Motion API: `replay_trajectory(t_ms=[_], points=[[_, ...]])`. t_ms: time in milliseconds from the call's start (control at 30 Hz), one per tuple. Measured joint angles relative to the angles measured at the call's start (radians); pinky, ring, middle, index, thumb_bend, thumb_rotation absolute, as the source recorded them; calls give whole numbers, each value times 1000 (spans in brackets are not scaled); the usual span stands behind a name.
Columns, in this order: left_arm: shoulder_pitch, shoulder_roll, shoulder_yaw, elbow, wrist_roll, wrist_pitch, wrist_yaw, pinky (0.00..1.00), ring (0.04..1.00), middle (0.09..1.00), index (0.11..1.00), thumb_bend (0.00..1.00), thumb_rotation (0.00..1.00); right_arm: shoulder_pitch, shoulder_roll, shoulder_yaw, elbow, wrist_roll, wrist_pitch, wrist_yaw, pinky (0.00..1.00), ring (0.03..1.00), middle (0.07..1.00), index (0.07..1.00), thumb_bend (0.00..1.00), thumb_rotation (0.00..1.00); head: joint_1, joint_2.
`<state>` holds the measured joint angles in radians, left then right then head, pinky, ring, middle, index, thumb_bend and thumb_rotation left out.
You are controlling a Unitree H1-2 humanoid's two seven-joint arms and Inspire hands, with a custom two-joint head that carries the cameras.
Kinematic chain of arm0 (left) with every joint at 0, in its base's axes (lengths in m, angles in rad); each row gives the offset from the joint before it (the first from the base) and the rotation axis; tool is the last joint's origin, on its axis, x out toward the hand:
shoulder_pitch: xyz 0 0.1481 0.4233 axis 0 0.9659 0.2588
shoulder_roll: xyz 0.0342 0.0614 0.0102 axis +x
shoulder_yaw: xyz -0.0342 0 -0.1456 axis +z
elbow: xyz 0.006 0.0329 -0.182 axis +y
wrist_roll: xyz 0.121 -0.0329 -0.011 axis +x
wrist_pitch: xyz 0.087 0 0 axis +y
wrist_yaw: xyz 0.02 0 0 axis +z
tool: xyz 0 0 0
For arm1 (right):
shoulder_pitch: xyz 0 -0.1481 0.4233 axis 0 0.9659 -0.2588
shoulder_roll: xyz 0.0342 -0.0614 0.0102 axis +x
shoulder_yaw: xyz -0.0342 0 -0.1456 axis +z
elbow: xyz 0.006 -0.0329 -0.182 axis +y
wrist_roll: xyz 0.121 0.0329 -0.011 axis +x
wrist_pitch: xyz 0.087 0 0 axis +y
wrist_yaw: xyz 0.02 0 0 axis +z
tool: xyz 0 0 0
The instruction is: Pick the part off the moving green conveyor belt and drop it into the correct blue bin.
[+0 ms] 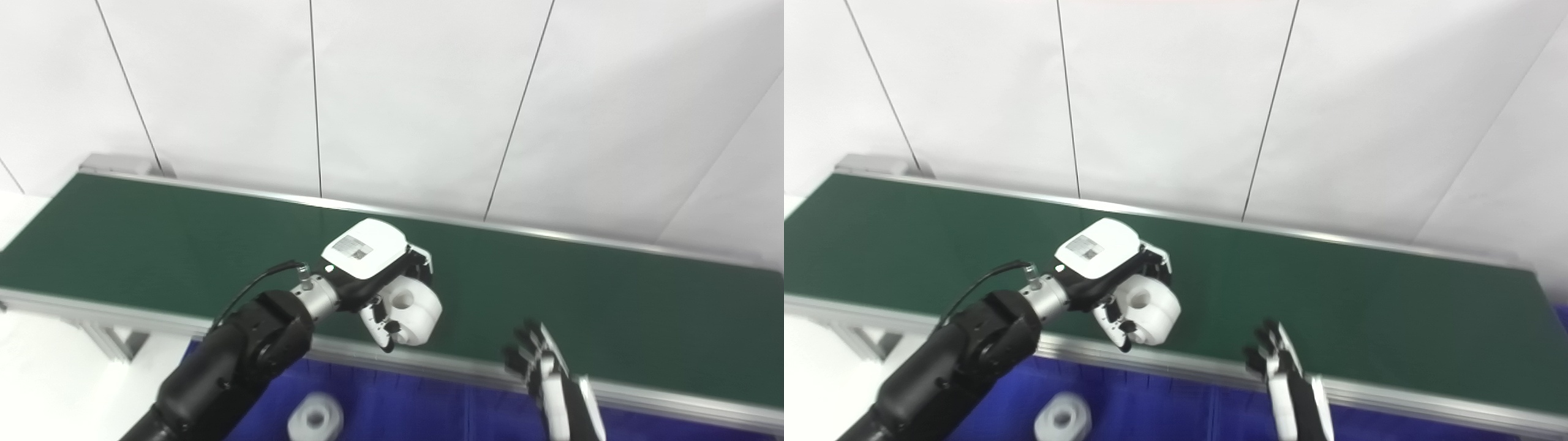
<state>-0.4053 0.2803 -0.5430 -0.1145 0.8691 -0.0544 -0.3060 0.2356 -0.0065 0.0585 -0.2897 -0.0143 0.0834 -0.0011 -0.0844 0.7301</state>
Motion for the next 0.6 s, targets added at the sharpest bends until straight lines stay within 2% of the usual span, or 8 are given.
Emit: replay_trajectory(t_ms=[100,167,200,300,400,600], points=[[56,6,5,-45,0,0,-41,516,505,492,483,523,0,-19,-4,-7,-36,6,49,0,811,841,930,959,804,1000,8,57],[92,6,9,-56,4,2,-54,510,499,482,491,524,0,-28,-6,-9,-53,9,75,0,813,846,934,962,812,1000,8,57],[111,6,9,-60,11,3,-60,507,499,482,491,524,0,-30,-7,-11,-62,10,87,0,811,845,933,962,812,1000,11,80],[178,6,1,-73,33,7,-72,492,486,479,493,525,0,-32,-9,-17,-75,18,109,0,810,841,927,953,807,999,12,91],[228,0,-2,-63,64,14,-73,525,511,488,489,525,0,-36,-10,-23,-83,30,120,0,808,838,921,946,808,986,17,97],[257,-30,-2,10,109,24,-50,518,519,495,484,524,0,-39,-17,-22,-101,32,138,7,812,839,928,953,797,993,9,100]])
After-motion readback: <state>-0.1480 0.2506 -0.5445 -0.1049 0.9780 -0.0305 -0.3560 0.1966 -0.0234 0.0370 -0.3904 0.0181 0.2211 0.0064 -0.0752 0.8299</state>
